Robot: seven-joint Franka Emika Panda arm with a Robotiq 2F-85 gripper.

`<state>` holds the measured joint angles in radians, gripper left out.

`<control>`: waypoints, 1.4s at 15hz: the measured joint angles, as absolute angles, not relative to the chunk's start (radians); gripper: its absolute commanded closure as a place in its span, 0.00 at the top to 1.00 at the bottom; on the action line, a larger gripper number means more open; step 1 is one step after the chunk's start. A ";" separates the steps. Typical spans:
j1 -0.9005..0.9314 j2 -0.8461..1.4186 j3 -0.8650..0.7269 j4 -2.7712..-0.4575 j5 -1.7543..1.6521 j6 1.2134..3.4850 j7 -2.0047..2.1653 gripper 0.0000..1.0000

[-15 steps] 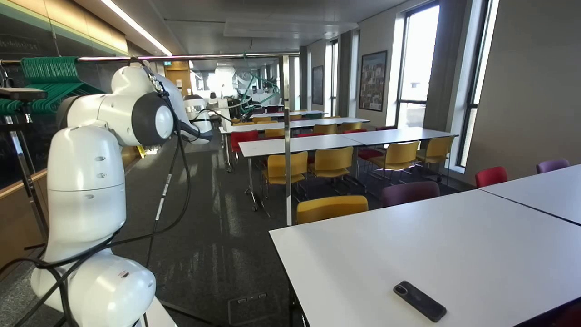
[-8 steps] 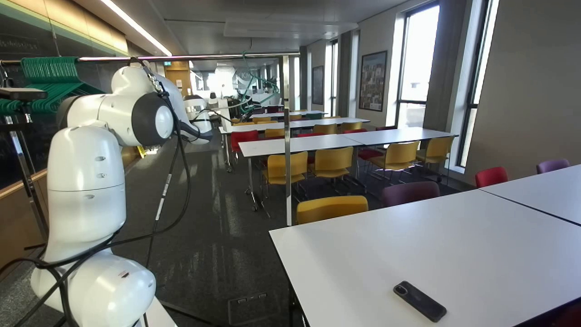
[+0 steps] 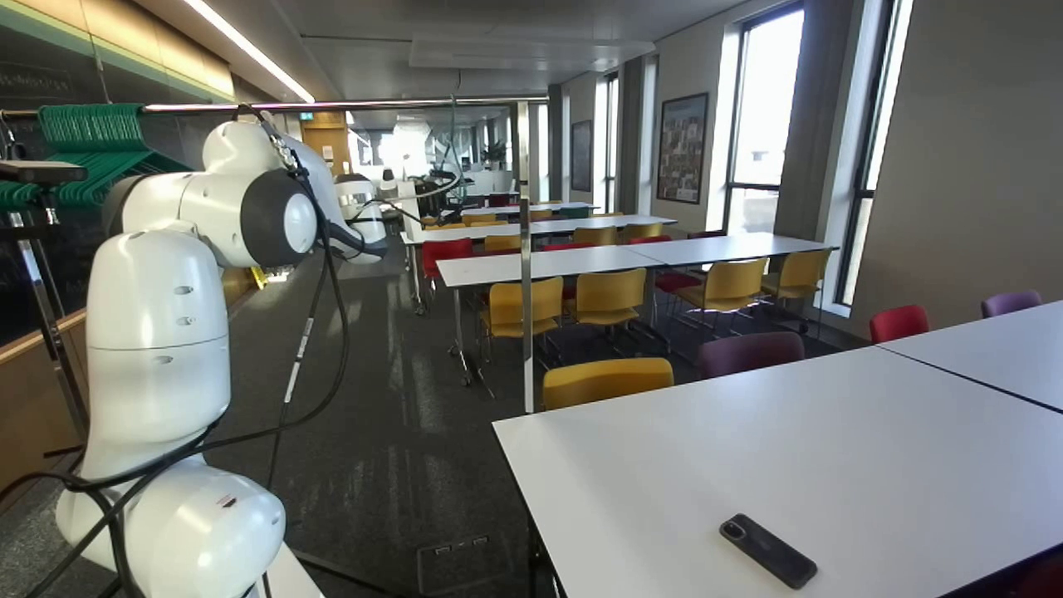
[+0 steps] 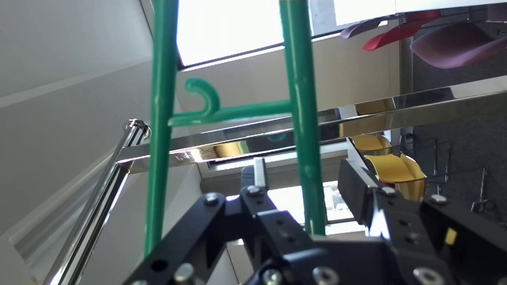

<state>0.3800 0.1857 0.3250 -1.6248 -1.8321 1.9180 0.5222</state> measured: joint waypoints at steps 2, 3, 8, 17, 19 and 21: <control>0.380 0.186 0.325 -1.625 -1.832 1.918 0.522 0.14; 0.380 0.186 0.325 -1.625 -1.832 1.918 0.522 0.05; 0.380 0.186 0.325 -1.625 -1.832 1.918 0.522 0.00; 0.380 0.187 0.325 -1.625 -1.832 1.918 0.522 0.31; 0.380 0.187 0.325 -1.625 -1.832 1.918 0.522 0.36; 0.380 0.187 0.325 -1.625 -1.832 1.918 0.522 0.21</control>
